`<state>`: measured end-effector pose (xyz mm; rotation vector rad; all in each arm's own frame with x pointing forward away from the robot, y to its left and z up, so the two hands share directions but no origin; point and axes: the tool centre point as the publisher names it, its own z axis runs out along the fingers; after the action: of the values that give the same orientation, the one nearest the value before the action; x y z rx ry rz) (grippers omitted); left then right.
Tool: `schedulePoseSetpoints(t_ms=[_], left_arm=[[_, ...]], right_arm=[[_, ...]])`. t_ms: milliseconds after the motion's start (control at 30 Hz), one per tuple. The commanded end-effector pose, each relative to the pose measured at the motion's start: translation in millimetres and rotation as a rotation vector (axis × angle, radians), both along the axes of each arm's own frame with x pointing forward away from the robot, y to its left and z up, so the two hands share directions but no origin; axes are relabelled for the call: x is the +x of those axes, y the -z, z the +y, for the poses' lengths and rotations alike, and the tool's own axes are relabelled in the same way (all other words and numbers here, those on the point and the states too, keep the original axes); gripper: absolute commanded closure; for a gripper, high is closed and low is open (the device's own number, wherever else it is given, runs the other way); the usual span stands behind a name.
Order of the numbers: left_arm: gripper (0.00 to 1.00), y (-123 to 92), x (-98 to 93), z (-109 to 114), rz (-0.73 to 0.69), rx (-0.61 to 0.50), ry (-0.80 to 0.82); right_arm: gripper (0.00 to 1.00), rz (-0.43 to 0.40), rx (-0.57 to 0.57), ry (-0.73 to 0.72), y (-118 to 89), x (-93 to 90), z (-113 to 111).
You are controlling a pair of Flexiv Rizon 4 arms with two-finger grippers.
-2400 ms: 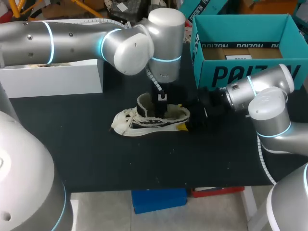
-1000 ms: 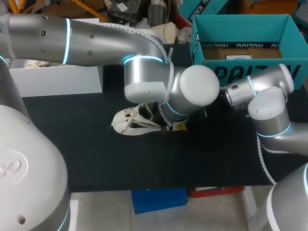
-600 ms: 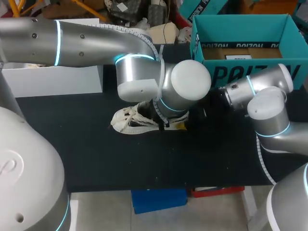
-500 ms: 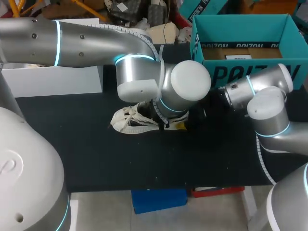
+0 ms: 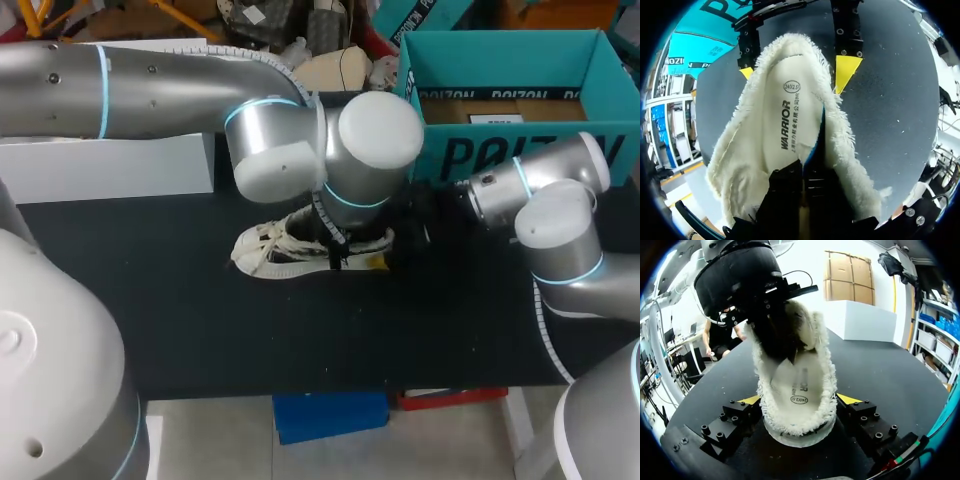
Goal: Take the shoe out of the shoebox, open the shoe tongue, remove and reinsert the insole, then place the shoe into the shoebox
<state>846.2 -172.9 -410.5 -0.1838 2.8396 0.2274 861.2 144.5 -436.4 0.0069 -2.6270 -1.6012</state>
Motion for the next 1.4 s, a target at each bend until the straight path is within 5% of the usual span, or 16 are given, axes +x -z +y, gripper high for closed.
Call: schedulePoseSetpoints(t_ms=[33,467,733,800,900,1000,1400], left_arm=[[1.00,-19,-3.2,11,0.020,-0.058,0.008],[1.00,-35,-12.5,7,0.047,-0.128,-0.021],[1.00,-24,-5.7,-11,0.090,-0.147,0.057],[0.80,-23,-5.2,-16,0.106,-0.173,0.086],[0.80,-22,-7.6,-19,0.107,-0.191,0.104],[0.63,-19,-11.3,-21,0.104,-0.195,0.120],[0.55,-16,-13.1,-31,0.057,-0.204,0.163]], right_arm=[[1.00,0.000,-0.001,0.001,1,-1.2,-1],[1.00,0.000,-0.001,0.001,1,-1.2,-1],[1.00,0.000,-0.001,0.001,1,-1.2,-1],[1.00,0.000,-0.001,0.001,1,-1.2,-1],[1.00,0.000,-0.001,0.001,1,-1.2,-1],[1.00,0.000,-0.001,0.001,1,-1.2,-1],[1.00,0.000,-0.001,0.001,1,-1.2,-1]])
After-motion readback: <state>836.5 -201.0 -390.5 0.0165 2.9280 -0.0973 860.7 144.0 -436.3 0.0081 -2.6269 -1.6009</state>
